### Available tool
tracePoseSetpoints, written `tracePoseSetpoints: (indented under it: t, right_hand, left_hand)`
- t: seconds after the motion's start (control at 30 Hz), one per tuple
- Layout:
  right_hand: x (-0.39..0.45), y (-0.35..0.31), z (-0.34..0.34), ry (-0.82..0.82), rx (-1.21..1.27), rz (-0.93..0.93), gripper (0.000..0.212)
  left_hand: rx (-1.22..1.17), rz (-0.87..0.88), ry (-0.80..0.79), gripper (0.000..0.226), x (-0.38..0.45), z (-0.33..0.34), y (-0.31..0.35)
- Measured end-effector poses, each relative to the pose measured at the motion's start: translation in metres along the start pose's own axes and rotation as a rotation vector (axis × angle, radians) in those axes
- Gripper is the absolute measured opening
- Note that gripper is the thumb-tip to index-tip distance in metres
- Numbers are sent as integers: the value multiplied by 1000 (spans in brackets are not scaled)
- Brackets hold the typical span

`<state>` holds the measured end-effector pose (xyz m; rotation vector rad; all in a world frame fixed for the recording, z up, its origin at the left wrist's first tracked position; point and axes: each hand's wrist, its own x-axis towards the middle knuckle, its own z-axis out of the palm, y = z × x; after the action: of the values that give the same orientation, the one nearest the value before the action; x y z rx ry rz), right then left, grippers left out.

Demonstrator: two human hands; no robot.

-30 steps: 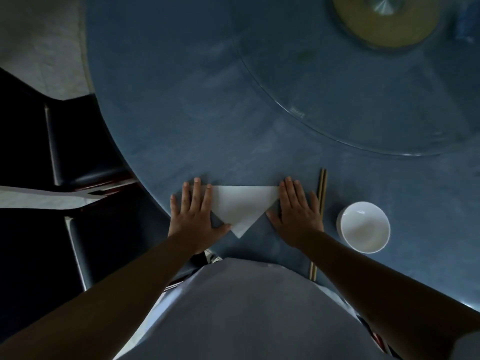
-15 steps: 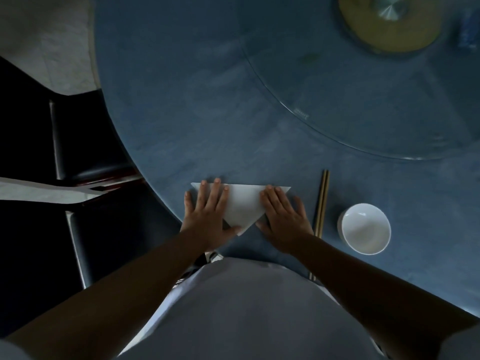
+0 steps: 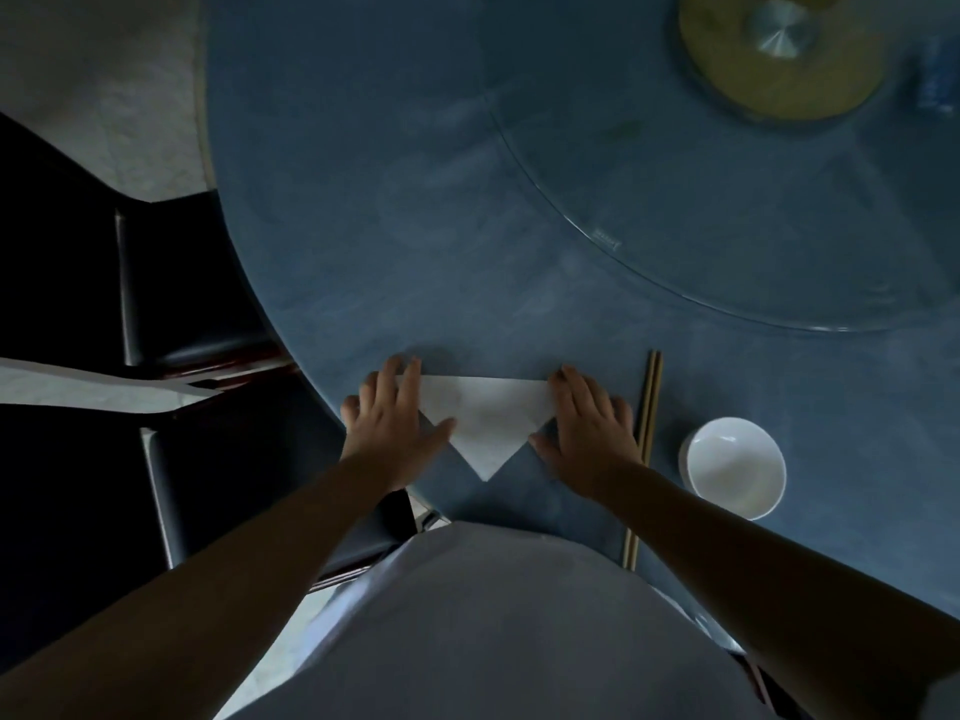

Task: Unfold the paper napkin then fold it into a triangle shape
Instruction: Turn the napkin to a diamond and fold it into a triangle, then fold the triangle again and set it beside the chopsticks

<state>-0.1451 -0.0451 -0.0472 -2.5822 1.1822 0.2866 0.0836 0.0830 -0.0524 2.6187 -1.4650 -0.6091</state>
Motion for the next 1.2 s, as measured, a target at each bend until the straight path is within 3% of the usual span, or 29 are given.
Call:
tracePoseSetpoints:
  t: [0.23, 0.43, 0.53, 0.63, 0.77, 0.93, 1.03, 1.2]
  right_hand:
    - [18, -16, -8, -13, -18, -68, 77]
    - [32, -25, -11, -33, -1, -76, 69]
    - [35, -23, -11, -34, 5, -76, 67]
    - [37, -21, -11, -34, -7, -81, 66]
    - [37, -19, -11, -39, -7, -82, 64]
    - [38, -16, -11, -15, 59, -30, 59]
    - [40, -15, -11, -18, 92, 15, 48]
    - [41, -16, -10, -29, 153, 120, 29]
  left_hand:
    - [47, -23, 42, 49, 22, -15, -11]
    - [-141, -72, -14, 19, 26, -19, -6]
    - [-358, -111, -89, 23, 26, -23, -5]
    - [-415, -216, -185, 32, 27, -25, -5]
    - [-511, -336, -170, 26, 32, -19, -7]
    - [-930, -583, -165, 14, 34, -18, -4]
    - [-1112, -602, -169, 15, 37, -19, 1]
    - [-1073, -541, -144, 13, 42, -22, 12]
